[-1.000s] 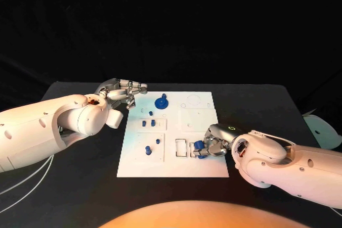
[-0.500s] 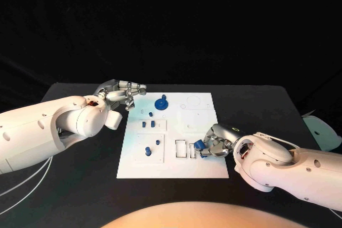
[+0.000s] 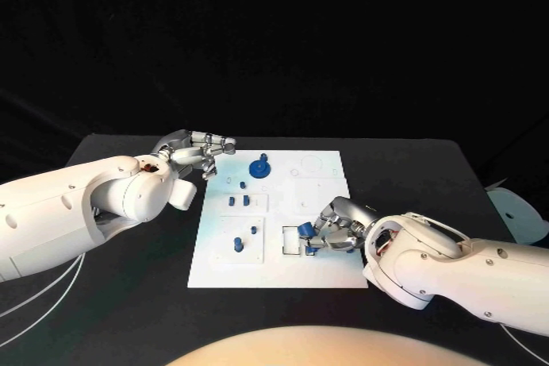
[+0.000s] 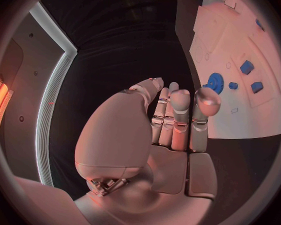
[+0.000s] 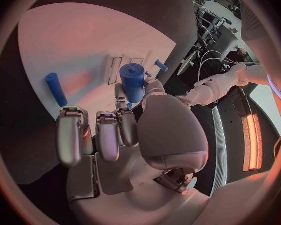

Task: Assemble the parts on the task board

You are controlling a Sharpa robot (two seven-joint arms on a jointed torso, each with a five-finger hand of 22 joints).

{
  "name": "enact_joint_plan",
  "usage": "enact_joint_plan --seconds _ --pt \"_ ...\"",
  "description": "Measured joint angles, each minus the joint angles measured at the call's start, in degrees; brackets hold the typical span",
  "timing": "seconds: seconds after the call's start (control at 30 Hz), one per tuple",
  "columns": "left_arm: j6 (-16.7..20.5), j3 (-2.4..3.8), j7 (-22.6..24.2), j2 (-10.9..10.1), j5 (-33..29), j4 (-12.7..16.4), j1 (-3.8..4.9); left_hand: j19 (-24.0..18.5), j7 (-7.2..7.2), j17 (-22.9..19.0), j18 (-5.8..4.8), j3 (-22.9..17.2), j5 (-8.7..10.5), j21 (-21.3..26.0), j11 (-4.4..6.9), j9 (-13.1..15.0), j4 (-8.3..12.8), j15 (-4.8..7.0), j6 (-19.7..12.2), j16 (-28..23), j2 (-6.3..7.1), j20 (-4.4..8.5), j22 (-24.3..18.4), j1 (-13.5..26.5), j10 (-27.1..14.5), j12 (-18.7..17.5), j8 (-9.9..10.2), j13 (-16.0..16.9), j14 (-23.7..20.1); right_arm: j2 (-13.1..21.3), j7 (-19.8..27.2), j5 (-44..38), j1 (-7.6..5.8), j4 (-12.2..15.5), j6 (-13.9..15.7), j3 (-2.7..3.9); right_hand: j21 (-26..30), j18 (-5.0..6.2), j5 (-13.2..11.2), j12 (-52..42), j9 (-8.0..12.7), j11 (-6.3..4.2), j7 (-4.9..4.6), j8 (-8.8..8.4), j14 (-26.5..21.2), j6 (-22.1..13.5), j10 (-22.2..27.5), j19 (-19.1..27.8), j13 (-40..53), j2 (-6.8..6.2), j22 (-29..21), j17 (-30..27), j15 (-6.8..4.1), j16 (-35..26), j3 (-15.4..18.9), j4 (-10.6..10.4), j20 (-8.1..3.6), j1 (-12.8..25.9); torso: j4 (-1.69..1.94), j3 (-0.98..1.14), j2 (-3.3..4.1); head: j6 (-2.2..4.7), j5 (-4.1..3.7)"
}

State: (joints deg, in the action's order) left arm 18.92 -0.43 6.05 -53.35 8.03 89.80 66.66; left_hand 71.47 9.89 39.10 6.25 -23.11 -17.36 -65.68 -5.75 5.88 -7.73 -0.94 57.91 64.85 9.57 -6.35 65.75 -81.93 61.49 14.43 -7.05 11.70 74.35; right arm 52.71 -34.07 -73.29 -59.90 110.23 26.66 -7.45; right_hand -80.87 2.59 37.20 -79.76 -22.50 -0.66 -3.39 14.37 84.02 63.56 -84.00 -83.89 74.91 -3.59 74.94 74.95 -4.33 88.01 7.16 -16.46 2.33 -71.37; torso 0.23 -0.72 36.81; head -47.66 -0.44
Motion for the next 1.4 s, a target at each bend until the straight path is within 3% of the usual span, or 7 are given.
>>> enact_joint_plan --seconds 0.13,0.3,0.43,0.67,0.93,1.13,1.4 --pt "-0.1 0.00 0.0 0.0 0.0 0.0 0.00 0.0 0.00 0.0 0.00 0.0 0.00 0.0 0.00 0.0 0.0 0.00 0.0 0.0 0.00 0.00 0.0 0.0 0.0 0.0 0.0 0.0 0.0 -1.7 0.3 1.3 -0.02 -1.0 -0.2 0.00 0.0 0.00 -1.2 0.3 0.0 0.00 0.00 -0.05 0.0 0.0 0.0 0.1 0.0 0.94 0.0 0.0 0.00 0.0 0.0 0.0 -0.08 0.8 0.04 -0.01 0.04 -0.01 0.07" --pt "-0.2 0.00 0.0 0.1 0.0 0.0 0.00 0.0 0.00 0.0 0.00 0.0 0.00 0.0 -0.02 0.0 0.0 0.00 0.0 0.0 0.00 0.00 0.0 0.0 0.0 0.0 0.0 0.0 0.0 -3.5 0.6 2.5 -0.02 -2.5 -0.8 -0.02 0.0 0.00 -5.7 0.3 -0.9 0.00 0.00 -0.07 0.0 0.0 0.0 0.1 0.0 2.69 0.0 0.0 0.00 0.0 0.8 -0.2 -0.08 2.6 0.23 0.02 0.14 -0.15 0.08" --pt "-0.3 0.00 0.0 0.1 0.0 0.1 0.00 0.0 0.00 0.0 0.01 0.0 0.00 0.0 -0.20 0.0 0.0 0.00 0.0 0.0 0.00 0.00 0.0 0.0 -0.2 0.0 0.0 0.1 0.0 -4.7 0.7 3.1 -0.02 -4.1 -1.2 -0.04 0.0 0.00 -8.8 0.2 -1.3 0.00 0.00 -0.07 0.0 0.0 0.0 0.1 0.0 2.93 0.0 0.0 0.00 0.0 1.5 -0.1 -0.08 2.6 0.36 0.02 0.18 -0.21 0.05" --pt "-0.5 -0.01 0.0 0.1 0.0 0.1 0.00 0.0 0.00 0.0 0.00 0.0 0.00 0.0 -0.20 0.0 0.0 0.00 0.0 0.0 0.00 0.00 0.0 0.0 -0.2 0.0 0.0 0.1 0.0 -5.9 0.9 3.6 0.00 -6.0 -1.6 -0.01 0.0 0.00 -11.4 0.6 -2.1 0.01 -0.05 0.04 0.0 0.2 0.0 0.1 0.0 3.65 0.0 0.0 0.01 0.0 2.5 -0.2 -0.08 3.0 0.49 0.05 0.21 -0.36 0.19" --pt "-0.6 -0.01 0.0 0.1 0.0 0.2 0.00 0.0 0.00 0.0 0.00 0.0 0.00 0.0 -0.20 0.0 0.0 0.00 0.0 0.0 0.00 0.00 0.0 0.0 -0.2 0.0 0.0 0.0 0.0 -6.3 0.7 3.2 -0.04 -6.6 -1.6 0.05 0.0 0.00 -16.9 2.1 -2.4 -0.42 0.86 0.27 0.0 1.3 0.0 0.0 0.0 3.21 0.0 0.0 0.01 0.0 4.2 -0.2 -0.12 4.0 0.53 0.05 0.19 -0.55 0.27" --pt "-0.7 -0.01 -0.1 0.0 0.0 0.3 0.00 0.0 0.00 0.0 0.00 0.0 0.00 0.0 -0.20 0.0 0.0 0.00 0.0 0.0 0.00 0.00 0.0 0.0 -0.2 0.0 0.0 0.0 0.0 -6.3 0.3 2.5 0.03 -6.7 -1.6 -0.03 0.5 0.00 -21.4 2.6 -3.1 -0.42 0.70 0.46 0.0 1.1 0.0 -0.1 0.0 2.90 0.0 0.0 0.01 0.0 5.4 -0.3 -0.23 5.6 0.56 0.02 0.13 -0.69 0.31" --pt "-0.8 -0.01 -0.1 -0.1 0.0 0.3 0.01 0.0 0.00 0.0 0.01 0.0 0.00 0.0 -0.20 0.0 0.0 0.00 0.0 0.0 0.00 0.00 0.0 0.0 -0.2 0.0 0.0 0.0 0.0 -6.2 -0.2 1.6 0.11 -6.1 -1.9 -0.05 0.9 0.00 -23.8 2.8 -3.6 -0.42 0.70 0.69 0.0 1.1 0.0 -0.1 0.0 1.85 0.0 0.0 0.01 -0.2 5.7 -0.3 -0.22 6.6 0.63 -0.01 0.10 -0.86 0.39"
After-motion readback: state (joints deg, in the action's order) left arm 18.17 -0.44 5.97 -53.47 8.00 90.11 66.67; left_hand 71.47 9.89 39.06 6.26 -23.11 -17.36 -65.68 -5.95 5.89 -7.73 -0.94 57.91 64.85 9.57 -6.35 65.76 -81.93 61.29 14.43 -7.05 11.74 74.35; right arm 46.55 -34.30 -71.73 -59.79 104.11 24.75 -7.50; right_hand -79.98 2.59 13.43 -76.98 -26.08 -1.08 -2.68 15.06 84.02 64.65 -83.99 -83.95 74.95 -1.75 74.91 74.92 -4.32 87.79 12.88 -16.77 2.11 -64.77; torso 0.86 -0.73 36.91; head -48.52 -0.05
